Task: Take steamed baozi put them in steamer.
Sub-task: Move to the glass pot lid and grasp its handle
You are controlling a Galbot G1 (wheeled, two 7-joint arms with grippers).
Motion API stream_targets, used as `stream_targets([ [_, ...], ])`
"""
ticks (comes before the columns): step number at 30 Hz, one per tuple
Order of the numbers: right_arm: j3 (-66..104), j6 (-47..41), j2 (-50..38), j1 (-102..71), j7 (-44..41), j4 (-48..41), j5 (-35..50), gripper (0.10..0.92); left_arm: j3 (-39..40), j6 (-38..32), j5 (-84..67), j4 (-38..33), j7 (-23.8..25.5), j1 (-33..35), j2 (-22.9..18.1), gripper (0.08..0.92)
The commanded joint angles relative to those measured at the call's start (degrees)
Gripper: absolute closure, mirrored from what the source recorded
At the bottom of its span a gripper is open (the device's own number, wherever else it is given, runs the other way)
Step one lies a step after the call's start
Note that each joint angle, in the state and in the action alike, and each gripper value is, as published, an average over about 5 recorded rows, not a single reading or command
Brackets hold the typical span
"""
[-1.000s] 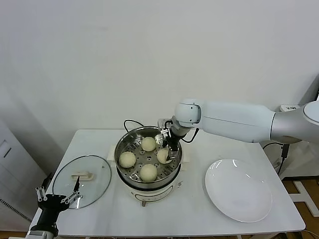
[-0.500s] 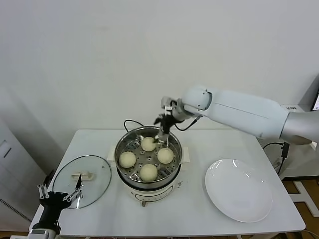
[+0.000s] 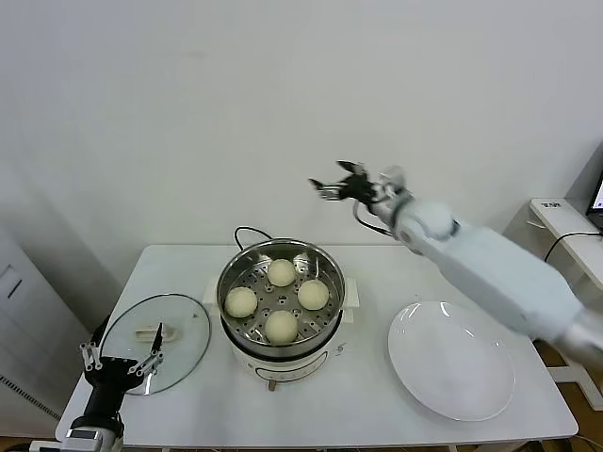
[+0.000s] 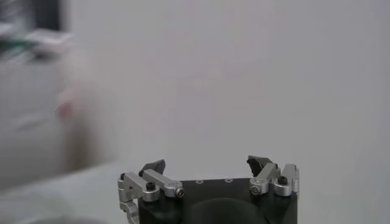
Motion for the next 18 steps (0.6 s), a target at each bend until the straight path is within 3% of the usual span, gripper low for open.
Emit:
stream_targets([
  [1, 44.0, 10.2, -4.3, -52.5, 10.1, 14.9, -12.2, 0.203, 1.7, 0.1, 0.8, -0.2, -1.1, -1.0, -2.4, 0.177],
  [6, 56.0, 9.6, 4.9, -69.8, 6.1, 22.3, -23.5, 0.203, 1.7, 0.5, 1.1, -0.2, -1.2, -1.6, -2.0, 0.177],
  [13, 65.7, 6.3, 17.4, -85.8, 2.2, 32.1, -28.4, 0.203, 0.8, -0.4, 2.6, 0.8, -1.3, -1.5, -1.2, 0.177],
  [18, 67.1, 5.7, 23.6, -89.6, 1.1, 33.7, -31.0, 0.203, 0.6, -6.0, 8.6, 4.3, -1.3, -0.7, -0.9, 0.177],
])
